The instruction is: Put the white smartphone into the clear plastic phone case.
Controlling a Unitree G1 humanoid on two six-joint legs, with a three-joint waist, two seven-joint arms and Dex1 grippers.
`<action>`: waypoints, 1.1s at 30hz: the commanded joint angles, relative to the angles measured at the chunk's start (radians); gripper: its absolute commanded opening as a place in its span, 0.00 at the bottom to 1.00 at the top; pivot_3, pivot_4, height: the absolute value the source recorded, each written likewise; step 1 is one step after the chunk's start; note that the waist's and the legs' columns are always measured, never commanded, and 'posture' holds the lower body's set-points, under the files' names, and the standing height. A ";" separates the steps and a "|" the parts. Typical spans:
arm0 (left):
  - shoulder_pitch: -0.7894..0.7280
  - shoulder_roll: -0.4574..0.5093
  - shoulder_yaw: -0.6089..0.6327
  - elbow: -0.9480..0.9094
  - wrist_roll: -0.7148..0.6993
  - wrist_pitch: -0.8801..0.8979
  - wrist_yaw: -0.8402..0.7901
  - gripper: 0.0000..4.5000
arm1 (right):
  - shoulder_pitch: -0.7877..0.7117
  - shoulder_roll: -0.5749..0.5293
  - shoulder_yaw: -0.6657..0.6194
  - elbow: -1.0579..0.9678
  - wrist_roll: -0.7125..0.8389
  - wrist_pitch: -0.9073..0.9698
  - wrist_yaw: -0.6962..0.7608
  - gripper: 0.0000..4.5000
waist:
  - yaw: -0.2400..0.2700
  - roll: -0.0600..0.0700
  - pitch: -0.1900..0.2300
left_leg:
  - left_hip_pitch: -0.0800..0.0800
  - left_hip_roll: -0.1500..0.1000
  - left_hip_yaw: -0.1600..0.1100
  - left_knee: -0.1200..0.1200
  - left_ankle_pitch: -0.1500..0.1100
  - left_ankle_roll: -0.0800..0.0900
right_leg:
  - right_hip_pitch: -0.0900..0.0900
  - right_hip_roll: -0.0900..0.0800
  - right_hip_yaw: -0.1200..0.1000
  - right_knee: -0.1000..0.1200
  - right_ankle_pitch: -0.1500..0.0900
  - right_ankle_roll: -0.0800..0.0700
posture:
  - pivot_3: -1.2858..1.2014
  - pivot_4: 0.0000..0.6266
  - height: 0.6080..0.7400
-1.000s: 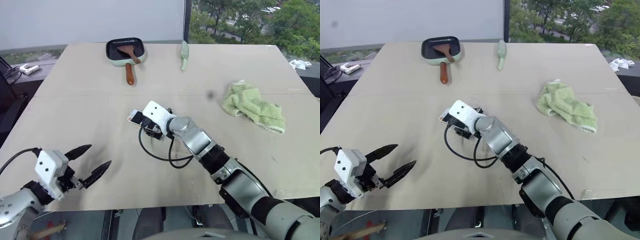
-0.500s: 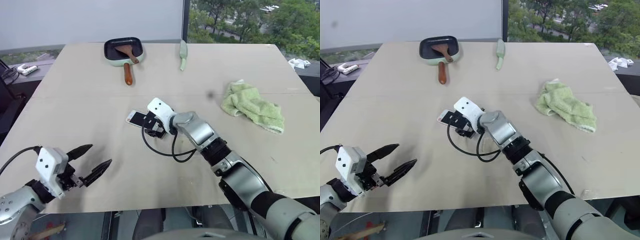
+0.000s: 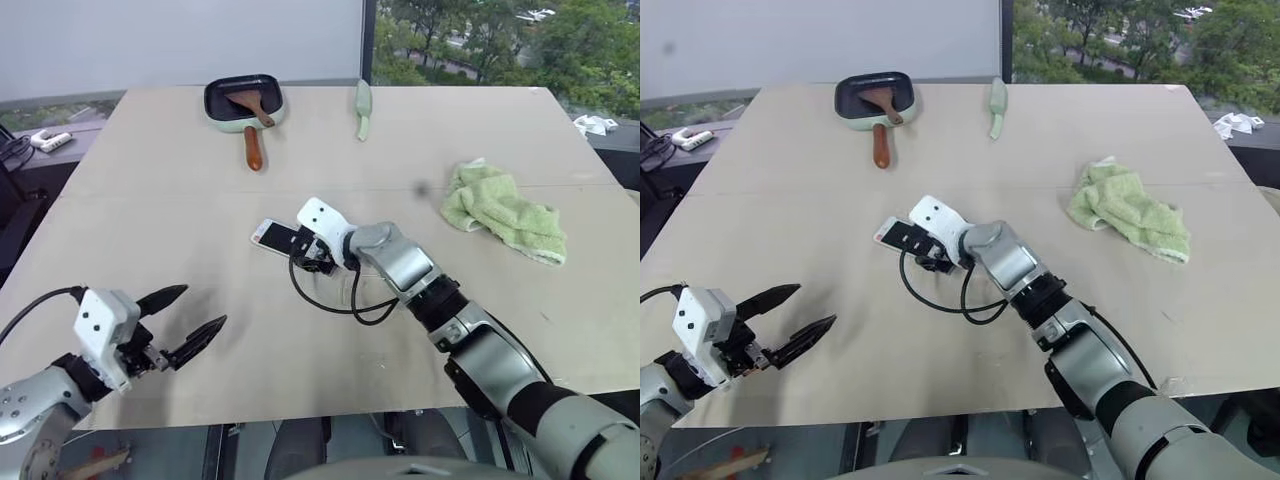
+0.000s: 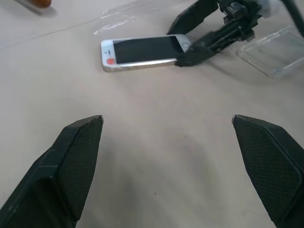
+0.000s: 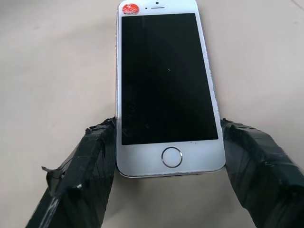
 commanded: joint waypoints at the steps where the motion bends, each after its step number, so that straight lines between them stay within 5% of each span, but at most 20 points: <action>1: -0.023 0.014 -0.009 -0.010 0.000 -0.008 -0.005 1.00 | -0.003 -0.066 -0.013 -0.101 0.028 -0.024 0.087 0.65 | 0.002 0.000 0.001 | -0.001 0.000 0.000 0.000 0.000 0.000 | 0.000 0.000 0.000 0.000 0.000 0.000 | 0.52 0.24 1.00; 10: -0.127 0.019 -0.085 -0.009 0.012 -0.006 -0.002 1.00 | 0.027 -0.360 -0.090 -0.365 0.126 0.059 0.293 0.65 | 0.005 0.003 0.003 | -0.003 0.001 0.000 -0.001 0.000 0.000 | -0.002 0.002 0.000 0.000 0.000 0.000 | 0.52 0.24 1.00; 14: -0.220 0.024 -0.198 0.015 0.212 -0.023 0.141 1.00 | 0.077 -0.519 -0.111 -0.464 0.161 0.073 0.369 0.65 | 0.012 0.002 0.003 | -0.003 0.000 0.000 0.000 0.000 0.000 | -0.002 0.001 0.000 -0.001 0.000 0.001 | 0.52 0.24 1.00; 18: -0.299 0.028 -0.294 0.012 0.155 -0.013 0.045 1.00 | 0.154 -0.685 -0.149 -0.550 0.195 0.081 0.432 0.65 | 0.017 0.002 0.003 | -0.003 0.000 0.001 0.000 0.000 0.000 | -0.002 0.002 0.001 -0.002 0.001 0.001 | 0.52 0.24 1.00; 25: -0.469 0.090 -0.373 0.105 0.018 0.062 -0.171 1.00 | 0.289 -0.822 -0.201 -0.677 0.253 0.090 0.457 0.65 | 0.022 0.002 0.004 | -0.003 0.001 0.000 0.000 0.000 0.000 | -0.002 0.006 0.002 -0.002 0.000 0.001 | 0.52 0.24 1.00; 29: -0.619 0.115 -0.431 0.211 -0.016 0.083 -0.303 0.71 | 0.346 -0.844 -0.224 -0.750 0.290 0.120 0.444 0.65 | 0.026 0.002 0.004 | -0.003 0.000 0.001 0.001 0.000 0.001 | -0.002 0.007 0.002 -0.001 0.000 0.001 | 0.52 0.24 1.00; 33: -0.728 0.111 -0.518 0.315 -0.001 0.076 -0.428 0.31 | 0.376 -0.849 -0.229 -0.782 0.305 0.129 0.424 0.65 | 0.027 0.002 0.004 | -0.004 0.000 0.001 0.002 0.000 0.001 | -0.002 0.007 0.003 -0.001 0.000 0.001 | 0.52 0.24 1.00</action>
